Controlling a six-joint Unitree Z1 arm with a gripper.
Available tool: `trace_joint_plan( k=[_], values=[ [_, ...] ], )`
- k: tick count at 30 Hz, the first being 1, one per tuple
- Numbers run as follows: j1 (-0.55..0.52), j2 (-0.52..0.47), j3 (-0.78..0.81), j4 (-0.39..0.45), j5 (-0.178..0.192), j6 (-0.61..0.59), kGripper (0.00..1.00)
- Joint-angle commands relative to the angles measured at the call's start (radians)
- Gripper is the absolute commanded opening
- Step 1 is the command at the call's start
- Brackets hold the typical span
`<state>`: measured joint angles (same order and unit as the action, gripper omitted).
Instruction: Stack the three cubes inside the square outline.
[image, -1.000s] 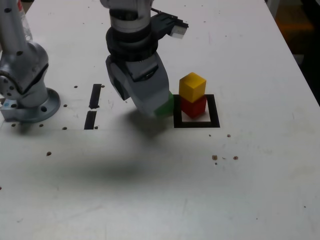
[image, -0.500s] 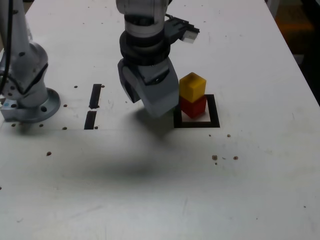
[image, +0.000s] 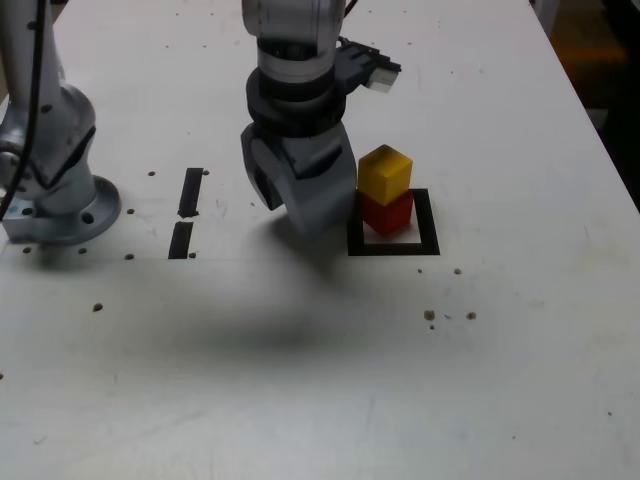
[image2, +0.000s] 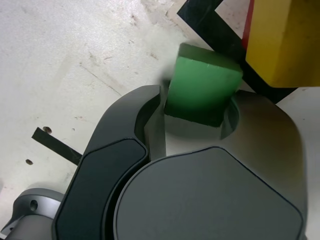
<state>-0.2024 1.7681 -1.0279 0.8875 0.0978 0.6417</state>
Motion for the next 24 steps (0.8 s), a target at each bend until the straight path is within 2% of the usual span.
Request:
trace_joint_plan(
  k=[1,5,13,18,21,24],
  values=[
    [0.001,-0.004,0.006,-0.006,-0.005,-0.003,0.25],
    [0.001,-0.008,0.016,-0.015,-0.01,-0.004,0.2],
    [0.036,-0.039,0.06,-0.015,0.002,-0.014,0.19],
    [0.079,-0.077,0.095,0.016,0.035,-0.045,0.19],
    [0.102,-0.103,0.09,0.081,0.077,-0.077,0.19],
    [0.103,-0.122,0.056,0.127,0.095,-0.087,0.19]
  ],
)
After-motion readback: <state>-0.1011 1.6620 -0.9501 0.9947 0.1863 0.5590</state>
